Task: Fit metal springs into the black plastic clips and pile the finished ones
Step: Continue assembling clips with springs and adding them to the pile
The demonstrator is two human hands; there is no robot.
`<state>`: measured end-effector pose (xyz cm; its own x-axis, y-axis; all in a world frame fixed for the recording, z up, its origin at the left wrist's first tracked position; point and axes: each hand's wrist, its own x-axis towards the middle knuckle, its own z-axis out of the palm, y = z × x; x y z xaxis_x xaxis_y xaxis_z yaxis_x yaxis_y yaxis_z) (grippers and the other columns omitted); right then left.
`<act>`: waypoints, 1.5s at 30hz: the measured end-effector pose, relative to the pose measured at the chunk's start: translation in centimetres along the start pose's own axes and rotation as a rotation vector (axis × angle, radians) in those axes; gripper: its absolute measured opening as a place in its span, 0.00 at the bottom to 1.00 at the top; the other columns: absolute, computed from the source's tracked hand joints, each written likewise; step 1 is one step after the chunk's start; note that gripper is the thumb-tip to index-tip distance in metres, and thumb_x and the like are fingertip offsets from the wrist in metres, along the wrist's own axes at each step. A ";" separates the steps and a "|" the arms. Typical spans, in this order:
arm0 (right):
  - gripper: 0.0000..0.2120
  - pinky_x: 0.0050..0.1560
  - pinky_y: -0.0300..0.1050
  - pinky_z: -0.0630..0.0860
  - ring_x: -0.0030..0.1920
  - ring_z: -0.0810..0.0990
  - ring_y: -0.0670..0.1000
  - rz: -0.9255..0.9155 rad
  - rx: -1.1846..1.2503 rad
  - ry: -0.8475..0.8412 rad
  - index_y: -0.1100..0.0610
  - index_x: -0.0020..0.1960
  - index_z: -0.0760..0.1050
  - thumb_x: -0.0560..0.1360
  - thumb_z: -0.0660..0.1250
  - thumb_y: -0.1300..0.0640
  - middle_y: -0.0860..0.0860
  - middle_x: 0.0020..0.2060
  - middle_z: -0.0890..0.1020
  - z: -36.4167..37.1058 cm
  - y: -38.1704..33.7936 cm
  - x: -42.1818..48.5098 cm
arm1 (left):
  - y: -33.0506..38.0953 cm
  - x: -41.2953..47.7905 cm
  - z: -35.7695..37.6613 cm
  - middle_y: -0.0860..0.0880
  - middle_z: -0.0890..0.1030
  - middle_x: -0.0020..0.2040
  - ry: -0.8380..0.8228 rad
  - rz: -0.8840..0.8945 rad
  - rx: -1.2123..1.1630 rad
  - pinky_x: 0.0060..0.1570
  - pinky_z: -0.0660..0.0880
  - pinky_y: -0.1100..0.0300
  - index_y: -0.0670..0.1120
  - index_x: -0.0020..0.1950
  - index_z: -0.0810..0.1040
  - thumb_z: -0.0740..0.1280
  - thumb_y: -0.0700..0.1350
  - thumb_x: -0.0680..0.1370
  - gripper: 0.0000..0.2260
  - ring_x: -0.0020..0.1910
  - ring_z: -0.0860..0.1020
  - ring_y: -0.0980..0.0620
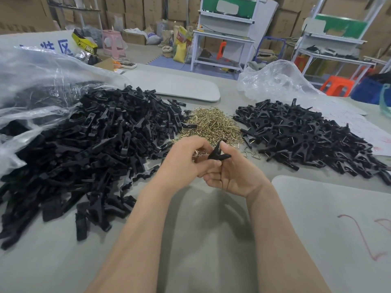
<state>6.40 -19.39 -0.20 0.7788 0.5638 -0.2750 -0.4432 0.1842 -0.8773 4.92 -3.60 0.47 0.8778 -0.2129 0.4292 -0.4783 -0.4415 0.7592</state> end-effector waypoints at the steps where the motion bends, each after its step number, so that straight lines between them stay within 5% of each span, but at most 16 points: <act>1: 0.26 0.34 0.39 0.80 0.33 0.84 0.48 -0.015 0.004 0.015 0.62 0.48 0.80 0.68 0.62 0.40 0.57 0.34 0.84 0.0 0.0 0.0 | -0.1 0.1 0.0 0.52 0.77 0.44 0.000 0.016 0.014 0.47 0.68 0.71 0.48 0.43 0.78 0.76 0.43 0.69 0.08 0.45 0.73 0.62; 9: 0.17 0.29 0.38 0.79 0.29 0.83 0.48 -0.072 -0.005 0.147 0.59 0.45 0.77 0.72 0.62 0.46 0.54 0.28 0.83 0.7 0.3 0.6 | -0.3 0.0 0.1 0.54 0.80 0.44 -0.014 0.000 -0.051 0.47 0.70 0.70 0.52 0.49 0.80 0.74 0.44 0.70 0.09 0.45 0.75 0.62; 16: 0.32 0.35 0.40 0.80 0.33 0.82 0.49 -0.100 -0.154 0.307 0.58 0.49 0.79 0.63 0.64 0.30 0.54 0.35 0.84 0.0 -0.5 0.2 | -1.0 0.2 0.2 0.55 0.79 0.42 0.007 -0.121 0.021 0.48 0.72 0.62 0.53 0.46 0.78 0.73 0.48 0.72 0.06 0.44 0.76 0.58; 21: 0.05 0.31 0.37 0.75 0.26 0.76 0.44 -0.238 -0.590 0.475 0.56 0.50 0.79 0.74 0.70 0.61 0.51 0.32 0.81 -0.1 -0.6 0.7 | -1.6 0.3 0.9 0.52 0.75 0.54 -0.124 -0.180 0.181 0.57 0.70 0.59 0.52 0.61 0.77 0.71 0.47 0.74 0.16 0.54 0.75 0.53; 24: 0.19 0.35 0.39 0.78 0.29 0.80 0.43 -0.576 -0.277 0.879 0.60 0.64 0.71 0.75 0.70 0.59 0.52 0.40 0.80 -0.7 -2.6 1.1 | -1.4 0.6 0.5 0.55 0.71 0.61 0.092 -0.234 0.131 0.61 0.68 0.61 0.50 0.68 0.71 0.69 0.47 0.76 0.21 0.58 0.72 0.57; 27: 0.45 0.50 0.42 0.80 0.40 0.83 0.45 -0.751 0.159 0.904 0.46 0.77 0.42 0.73 0.71 0.50 0.53 0.57 0.75 -1.9 -4.4 0.4 | -1.4 1.1 -0.7 0.56 0.74 0.57 0.514 -0.353 -0.088 0.50 0.71 0.72 0.49 0.63 0.73 0.63 0.44 0.79 0.12 0.50 0.74 0.64; 28: 0.47 0.56 0.47 0.79 0.44 0.83 0.47 -0.696 0.040 0.952 0.44 0.77 0.39 0.74 0.71 0.49 0.55 0.61 0.72 -1.8 -4.3 0.4 | -1.4 1.2 -1.0 0.55 0.76 0.55 0.637 -0.383 -0.202 0.48 0.72 0.72 0.49 0.60 0.74 0.61 0.43 0.80 0.09 0.49 0.75 0.64; 30: 0.39 0.60 0.49 0.76 0.53 0.81 0.52 -0.525 -0.414 0.984 0.48 0.77 0.49 0.75 0.69 0.51 0.55 0.66 0.71 -0.6 -2.8 0.8 | -1.5 1.4 -1.6 0.54 0.78 0.50 0.824 -0.426 -0.473 0.48 0.75 0.65 0.50 0.53 0.75 0.58 0.42 0.81 0.07 0.46 0.78 0.61; 32: 0.28 0.49 0.33 0.76 0.50 0.79 0.47 -0.350 -0.855 0.766 0.52 0.72 0.65 0.75 0.69 0.51 0.51 0.60 0.77 1.7 -1.3 1.5 | -1.6 1.3 -1.9 0.54 0.80 0.46 0.934 -0.473 -0.673 0.44 0.74 0.65 0.51 0.48 0.75 0.56 0.42 0.81 0.09 0.43 0.79 0.60; 35: 0.28 0.52 0.38 0.69 0.56 0.75 0.49 -0.197 -1.221 0.354 0.49 0.69 0.70 0.71 0.72 0.47 0.52 0.61 0.74 4.9 0.2 2.5 | -1.7 1.3 -2.3 0.53 0.80 0.45 1.024 -0.479 -0.772 0.41 0.74 0.66 0.50 0.46 0.75 0.55 0.43 0.81 0.10 0.41 0.79 0.60; 39: 0.38 0.67 0.50 0.66 0.64 0.67 0.56 -0.122 -1.393 0.211 0.44 0.74 0.61 0.68 0.74 0.46 0.55 0.64 0.62 7.3 1.6 3.4 | -1.6 1.2 -2.6 0.51 0.81 0.46 1.098 -0.459 -0.767 0.41 0.74 0.66 0.50 0.47 0.75 0.54 0.43 0.82 0.11 0.41 0.79 0.60; 41: 0.30 0.60 0.46 0.69 0.60 0.71 0.58 -0.175 -1.470 0.201 0.46 0.71 0.66 0.71 0.72 0.50 0.56 0.61 0.66 8.0 2.6 4.0 | -1.6 1.1 -2.6 0.51 0.81 0.46 1.103 -0.443 -0.762 0.41 0.74 0.66 0.49 0.47 0.75 0.55 0.42 0.81 0.10 0.40 0.79 0.60; 45: 0.13 0.45 0.45 0.68 0.51 0.76 0.58 -0.310 -1.499 0.495 0.54 0.61 0.75 0.77 0.62 0.55 0.54 0.54 0.71 8.5 4.0 5.5 | -1.7 1.2 -2.5 0.52 0.81 0.46 1.095 -0.447 -0.748 0.40 0.74 0.67 0.49 0.47 0.75 0.55 0.42 0.81 0.10 0.39 0.78 0.61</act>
<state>5.16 -8.71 -1.86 0.9433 0.2986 0.1450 0.3320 -0.8473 -0.4146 6.67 -0.92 0.93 0.6568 0.7538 -0.0197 -0.3727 0.3472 0.8606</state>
